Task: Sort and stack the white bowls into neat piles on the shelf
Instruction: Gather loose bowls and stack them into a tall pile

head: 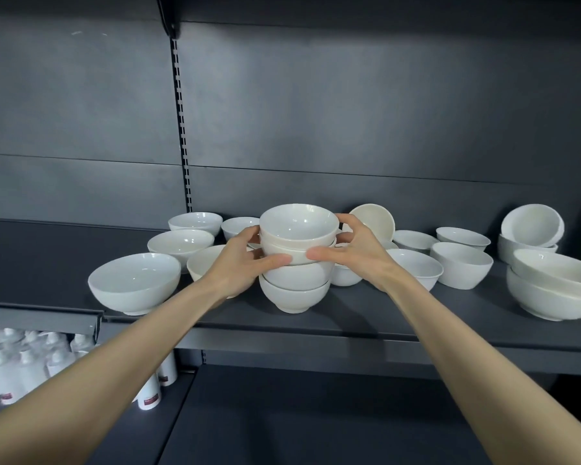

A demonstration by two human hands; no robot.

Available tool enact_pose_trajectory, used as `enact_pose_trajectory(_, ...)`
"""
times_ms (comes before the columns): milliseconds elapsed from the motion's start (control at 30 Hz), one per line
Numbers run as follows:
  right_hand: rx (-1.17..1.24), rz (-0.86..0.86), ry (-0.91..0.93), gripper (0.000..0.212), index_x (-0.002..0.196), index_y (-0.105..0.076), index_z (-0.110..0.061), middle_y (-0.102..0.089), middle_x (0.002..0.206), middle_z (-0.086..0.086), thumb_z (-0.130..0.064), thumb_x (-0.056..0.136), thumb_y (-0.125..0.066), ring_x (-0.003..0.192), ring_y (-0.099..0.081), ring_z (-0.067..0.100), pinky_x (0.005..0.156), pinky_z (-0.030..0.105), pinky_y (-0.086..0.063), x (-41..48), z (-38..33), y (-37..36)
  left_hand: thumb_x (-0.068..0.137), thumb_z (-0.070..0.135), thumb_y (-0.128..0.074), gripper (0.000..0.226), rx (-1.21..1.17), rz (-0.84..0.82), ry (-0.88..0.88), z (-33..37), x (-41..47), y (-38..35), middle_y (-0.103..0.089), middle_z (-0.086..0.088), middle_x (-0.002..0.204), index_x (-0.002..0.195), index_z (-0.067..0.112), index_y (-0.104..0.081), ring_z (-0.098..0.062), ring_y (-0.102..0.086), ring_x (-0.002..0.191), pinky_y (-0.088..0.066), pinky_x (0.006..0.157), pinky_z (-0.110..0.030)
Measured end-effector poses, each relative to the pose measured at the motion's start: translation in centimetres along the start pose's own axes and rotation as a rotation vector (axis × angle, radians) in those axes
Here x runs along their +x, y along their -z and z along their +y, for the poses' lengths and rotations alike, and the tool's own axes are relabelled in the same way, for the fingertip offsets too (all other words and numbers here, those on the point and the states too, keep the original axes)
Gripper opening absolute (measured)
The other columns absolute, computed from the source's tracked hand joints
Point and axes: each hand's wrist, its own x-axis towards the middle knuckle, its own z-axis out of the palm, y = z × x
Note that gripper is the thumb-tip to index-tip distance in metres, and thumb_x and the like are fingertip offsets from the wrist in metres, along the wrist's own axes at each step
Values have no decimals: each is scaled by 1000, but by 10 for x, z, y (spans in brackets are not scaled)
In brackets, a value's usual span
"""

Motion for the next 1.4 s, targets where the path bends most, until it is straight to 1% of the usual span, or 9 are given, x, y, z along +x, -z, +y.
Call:
enact_pose_trajectory(167,54,-6,17,75,125,-46,-29,-62,111,-2,-16,64,-88,106,-63,20,73,14,-49,-6,2,-3,72,5,-80,59,-17,12,-17,-4,-3,1,-62,-4,113,125,9,-54,-10,-65,95,-50,76,-12)
enact_pose_trajectory(267,76,3,27,73,123,-45,-31,-61,110,-8,-13,66,-87,107,-62,19,66,7,-49,-9,6,-4,70,1,-80,60,-20,6,-35,-3,-2,1,-65,0,110,123,11,-55,-6,-64,94,-51,81,-15)
enact_pose_trajectory(367,78,-2,29,72,120,-44,-35,-60,111,-8,-14,66,-87,107,-62,19,71,12,-51,-9,8,-4,68,-2,-80,60,-27,-4,-53,-3,-1,1,-65,7,105,119,15,-54,4,-64,87,-49,78,-11)
enact_pose_trajectory(467,81,-5,17,73,119,-46,-37,-63,114,-3,-19,63,-89,109,-63,18,87,25,-52,-6,12,-4,56,18,-90,66,-23,4,-58,-5,0,2,-66,8,105,113,23,-57,-4,-63,93,-52,85,-19)
enact_pose_trajectory(567,43,2,13,75,121,-48,-37,-67,114,-3,-26,60,-90,109,-62,14,94,30,-50,-4,14,-4,48,37,-85,66,-21,3,-59,-7,0,3,-67,10,108,109,29,-59,-2,-63,95,-52,90,-25)
enact_pose_trajectory(833,20,3,0,68,122,-50,-32,-70,108,-3,-28,65,-87,103,-65,10,79,18,-46,-8,2,3,58,40,-81,67,54,-6,-76,-2,3,2,-65,8,108,117,19,-57,-15,-62,105,-51,94,-26)
enact_pose_trajectory(967,-6,-14,-16,67,120,-50,-34,-71,105,-4,-28,65,-87,97,-65,2,73,14,-45,-12,1,2,51,56,-78,80,107,-21,-41,-9,-1,3,-65,11,105,119,18,-58,-17,-63,104,-49,99,-36)
enact_pose_trajectory(1167,-24,-25,-21,70,122,-51,-33,-71,107,-5,-28,63,-88,103,-64,7,76,15,-45,-10,1,-3,48,47,-83,78,64,-95,-10,-9,-5,7,-67,5,115,118,23,-57,-16,-65,107,-50,98,-39)
enact_pose_trajectory(1400,11,-3,-23,70,120,-51,-33,-72,108,-3,-26,62,-89,103,-65,9,78,17,-47,-11,7,-2,39,41,-85,68,5,-70,-13,-9,0,6,-69,13,101,103,34,-61,-16,-65,103,-52,94,-31)
